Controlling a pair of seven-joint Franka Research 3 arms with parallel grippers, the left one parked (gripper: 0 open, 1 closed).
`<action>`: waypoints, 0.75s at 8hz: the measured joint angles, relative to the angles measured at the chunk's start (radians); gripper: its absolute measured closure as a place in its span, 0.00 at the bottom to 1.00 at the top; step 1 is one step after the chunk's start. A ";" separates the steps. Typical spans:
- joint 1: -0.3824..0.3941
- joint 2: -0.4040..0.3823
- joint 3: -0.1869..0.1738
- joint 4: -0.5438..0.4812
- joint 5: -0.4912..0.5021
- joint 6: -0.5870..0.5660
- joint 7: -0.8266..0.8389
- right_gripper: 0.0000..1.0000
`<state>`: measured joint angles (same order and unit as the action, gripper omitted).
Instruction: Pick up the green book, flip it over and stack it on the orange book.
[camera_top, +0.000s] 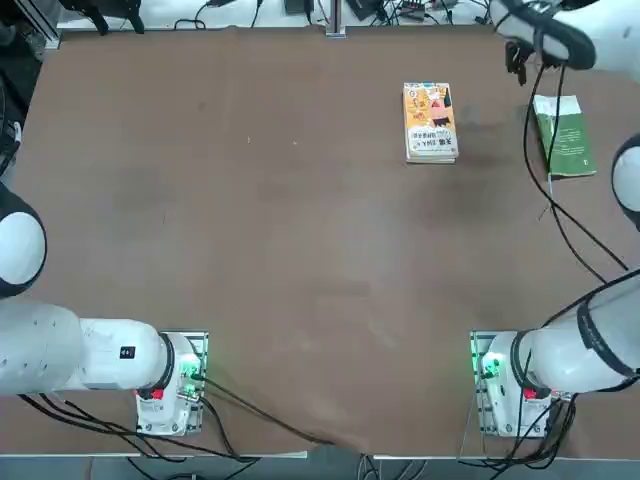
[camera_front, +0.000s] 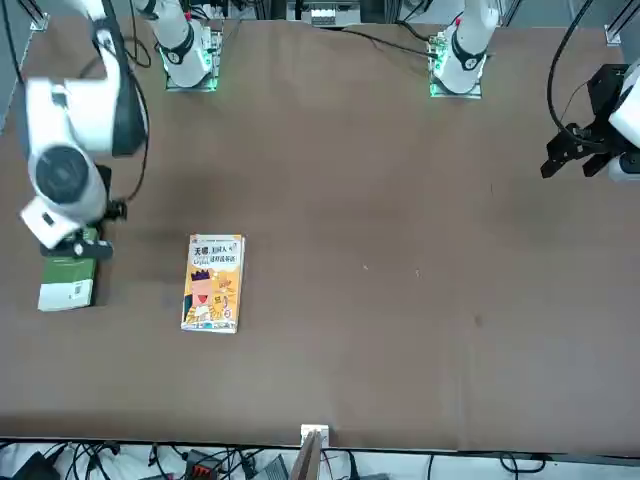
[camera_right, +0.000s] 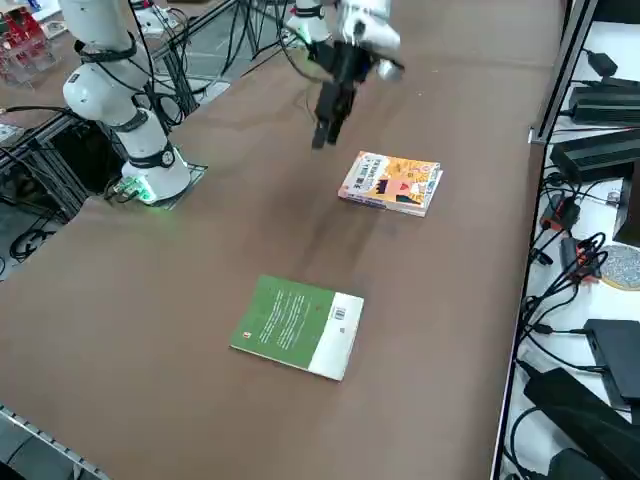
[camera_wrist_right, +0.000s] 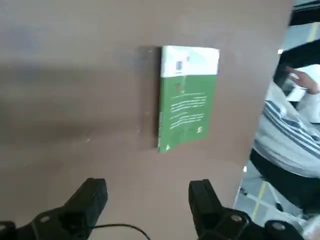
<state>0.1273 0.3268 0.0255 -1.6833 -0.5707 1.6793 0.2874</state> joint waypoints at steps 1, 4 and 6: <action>-0.004 0.039 -0.002 -0.027 -0.057 0.034 0.084 0.01; -0.007 0.193 -0.003 -0.083 -0.319 0.116 0.387 0.06; -0.013 0.294 -0.010 -0.086 -0.459 0.156 0.500 0.08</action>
<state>0.1145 0.6212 0.0151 -1.7693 -1.0301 1.8356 0.7876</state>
